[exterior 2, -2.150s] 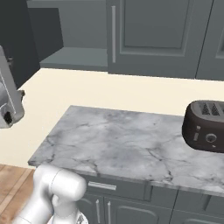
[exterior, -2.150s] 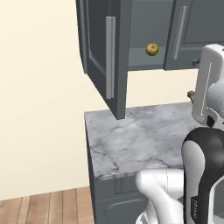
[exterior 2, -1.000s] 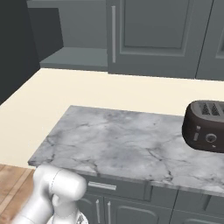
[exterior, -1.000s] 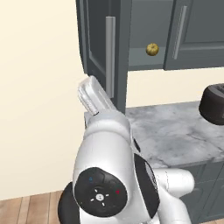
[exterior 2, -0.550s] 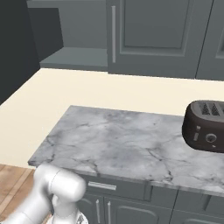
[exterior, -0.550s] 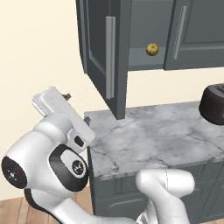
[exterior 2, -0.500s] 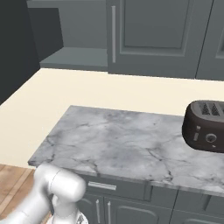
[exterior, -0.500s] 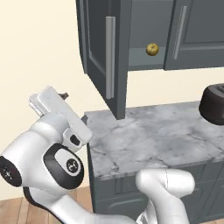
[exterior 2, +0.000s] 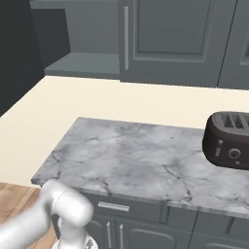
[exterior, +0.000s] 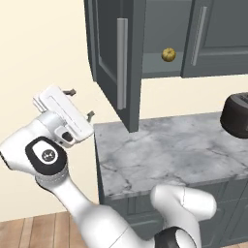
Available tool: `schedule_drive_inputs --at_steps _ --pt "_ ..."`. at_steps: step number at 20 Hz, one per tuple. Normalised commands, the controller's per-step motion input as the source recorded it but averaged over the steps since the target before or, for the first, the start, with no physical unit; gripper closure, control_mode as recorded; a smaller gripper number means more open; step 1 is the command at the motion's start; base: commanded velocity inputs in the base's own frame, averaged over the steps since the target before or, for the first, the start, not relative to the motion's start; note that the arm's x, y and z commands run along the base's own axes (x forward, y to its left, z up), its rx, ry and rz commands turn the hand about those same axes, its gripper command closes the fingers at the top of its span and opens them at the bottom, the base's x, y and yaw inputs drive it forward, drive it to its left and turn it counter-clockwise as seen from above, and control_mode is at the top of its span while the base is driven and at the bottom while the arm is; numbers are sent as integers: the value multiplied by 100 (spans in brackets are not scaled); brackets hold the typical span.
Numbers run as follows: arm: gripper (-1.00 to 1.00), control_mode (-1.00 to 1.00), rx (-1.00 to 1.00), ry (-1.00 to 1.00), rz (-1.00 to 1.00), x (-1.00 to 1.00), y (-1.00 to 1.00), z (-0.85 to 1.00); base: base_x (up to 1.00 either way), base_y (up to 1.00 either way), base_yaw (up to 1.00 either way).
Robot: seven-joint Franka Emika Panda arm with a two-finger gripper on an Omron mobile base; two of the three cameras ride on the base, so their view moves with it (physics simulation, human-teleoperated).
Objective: Pick the squash from the counter and place it in the cabinet. Then close the cabinet.
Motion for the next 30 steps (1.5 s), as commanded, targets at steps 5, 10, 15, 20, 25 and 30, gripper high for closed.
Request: schedule_drive_inputs --at_steps 5,10,15,20,25,30 --pt "-100 -100 -3 -1 -29 23 -50 18 0 0 0" --pt "-100 -100 0 0 -20 12 -90 23 0 0 0" --pt "-100 -100 0 0 -13 2 -100 20 0 0 0" --pt "-100 -100 0 0 -7 0 -100 24 0 0 0" --pt "-100 -100 0 0 11 58 -100 22 0 0 0" --pt "-100 -100 0 0 37 98 -100 1 0 0 0"
